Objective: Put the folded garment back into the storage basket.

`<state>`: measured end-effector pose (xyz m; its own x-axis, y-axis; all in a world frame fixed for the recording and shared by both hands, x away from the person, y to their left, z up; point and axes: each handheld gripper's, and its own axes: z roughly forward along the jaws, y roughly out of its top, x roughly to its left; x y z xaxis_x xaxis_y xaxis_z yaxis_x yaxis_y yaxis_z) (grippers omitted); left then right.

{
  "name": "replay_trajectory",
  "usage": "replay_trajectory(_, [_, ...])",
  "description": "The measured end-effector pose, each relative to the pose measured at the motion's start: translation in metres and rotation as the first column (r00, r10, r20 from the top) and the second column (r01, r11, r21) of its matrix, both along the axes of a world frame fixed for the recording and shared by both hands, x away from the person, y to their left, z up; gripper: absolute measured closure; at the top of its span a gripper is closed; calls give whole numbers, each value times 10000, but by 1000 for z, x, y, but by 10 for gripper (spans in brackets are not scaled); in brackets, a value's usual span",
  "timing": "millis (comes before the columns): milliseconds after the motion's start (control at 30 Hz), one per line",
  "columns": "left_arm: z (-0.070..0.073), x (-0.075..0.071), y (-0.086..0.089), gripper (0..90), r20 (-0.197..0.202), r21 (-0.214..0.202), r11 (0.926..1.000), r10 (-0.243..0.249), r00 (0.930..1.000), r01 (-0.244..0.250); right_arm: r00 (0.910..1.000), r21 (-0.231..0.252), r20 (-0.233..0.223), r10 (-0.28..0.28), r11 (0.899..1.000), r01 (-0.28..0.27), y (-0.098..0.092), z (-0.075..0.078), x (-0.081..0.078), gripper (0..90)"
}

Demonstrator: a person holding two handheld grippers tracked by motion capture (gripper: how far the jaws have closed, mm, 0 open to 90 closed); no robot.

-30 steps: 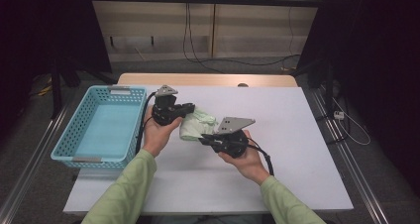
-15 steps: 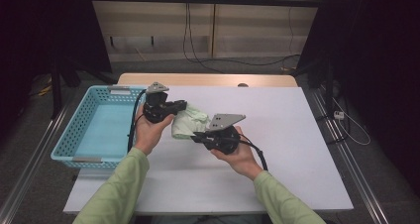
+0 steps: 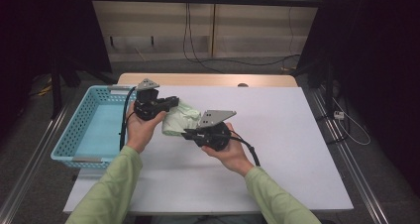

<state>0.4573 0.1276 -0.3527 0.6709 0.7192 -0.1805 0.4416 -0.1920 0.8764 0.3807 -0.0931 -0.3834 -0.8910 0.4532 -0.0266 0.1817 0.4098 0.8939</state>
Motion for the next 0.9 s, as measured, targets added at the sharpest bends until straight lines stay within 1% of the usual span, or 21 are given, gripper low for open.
replay_trajectory(67, [2, 0, 3, 842, 21, 78, 10000, 7, 10000, -7, 10000, 41, 22, 21, 10000, -21, 2, 1, 1, 862])
replay_trajectory(100, [2, 0, 4, 842, 50, -2, 10000, 45, 10000, -45, 10000, 70, 30, 20, 10000, -20, 3, 2, 1, 862])
replay_trajectory(433, [7, 0, 15, 842, 100, -40, 9997, 226, 9997, -225, 9997, 187, 82, 213, 9996, -215, 16, 6, 5, 862])
replay_trajectory(633, [13, 0, 22, 842, 225, -25, 9996, 285, 9993, -285, 9995, 277, 127, 281, 9992, -285, 23, 9, 7, 862])
replay_trajectory(800, [15, 1, 28, 842, 269, -66, 9994, 344, 9990, -342, 9993, 441, 119, 345, 9984, -350, 30, 12, 9, 862])
replay_trajectory(900, [16, 1, 31, 842, 306, -92, 9989, 452, 9985, -449, 9989, 459, 151, 433, 9980, -439, 33, 13, 10, 862])
